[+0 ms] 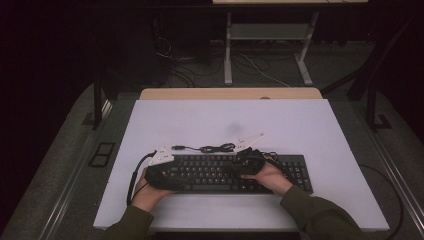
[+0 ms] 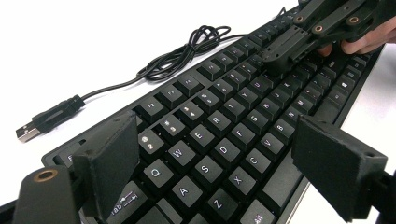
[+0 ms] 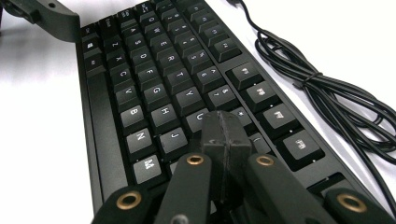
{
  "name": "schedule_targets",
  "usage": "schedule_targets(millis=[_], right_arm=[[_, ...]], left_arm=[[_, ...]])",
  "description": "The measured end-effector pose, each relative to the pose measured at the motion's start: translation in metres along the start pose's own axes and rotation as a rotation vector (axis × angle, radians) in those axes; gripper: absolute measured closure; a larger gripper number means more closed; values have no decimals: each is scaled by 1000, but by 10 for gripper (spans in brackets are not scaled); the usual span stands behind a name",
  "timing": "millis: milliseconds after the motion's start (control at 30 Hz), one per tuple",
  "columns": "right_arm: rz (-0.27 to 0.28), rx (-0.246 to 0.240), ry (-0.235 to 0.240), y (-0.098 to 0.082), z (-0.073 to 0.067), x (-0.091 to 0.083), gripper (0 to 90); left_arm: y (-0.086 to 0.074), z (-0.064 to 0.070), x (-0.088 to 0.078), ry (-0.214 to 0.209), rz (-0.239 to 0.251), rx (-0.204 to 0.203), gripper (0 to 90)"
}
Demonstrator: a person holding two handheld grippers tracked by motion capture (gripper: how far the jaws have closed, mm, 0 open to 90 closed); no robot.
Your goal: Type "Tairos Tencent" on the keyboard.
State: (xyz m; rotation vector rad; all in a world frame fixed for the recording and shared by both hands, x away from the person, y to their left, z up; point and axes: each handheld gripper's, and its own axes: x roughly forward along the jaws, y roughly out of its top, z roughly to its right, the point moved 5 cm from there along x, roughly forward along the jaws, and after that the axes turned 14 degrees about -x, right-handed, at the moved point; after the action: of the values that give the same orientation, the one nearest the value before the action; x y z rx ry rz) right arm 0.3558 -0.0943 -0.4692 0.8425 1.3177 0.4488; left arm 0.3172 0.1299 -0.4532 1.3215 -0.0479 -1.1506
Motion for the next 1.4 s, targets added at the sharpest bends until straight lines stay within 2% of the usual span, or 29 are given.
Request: schedule_targets(millis=[533,867,1033,1200,1400], right_arm=[[-9,-3,0,-1,-1,1,896],[23,3,4,2,0,-4,894],[44,9,2,3,1,-8,821],[63,24,3,3,2,-11,701],[76,35,-2,2,4,-13,565]], left_arm=[[0,0,-1,1,3,0,142],[0,-1,-2,5,2,3,146],[0,-1,-2,11,1,6,156],[1,-1,-2,16,5,7,176],[3,-1,-3,24,13,8,247]])
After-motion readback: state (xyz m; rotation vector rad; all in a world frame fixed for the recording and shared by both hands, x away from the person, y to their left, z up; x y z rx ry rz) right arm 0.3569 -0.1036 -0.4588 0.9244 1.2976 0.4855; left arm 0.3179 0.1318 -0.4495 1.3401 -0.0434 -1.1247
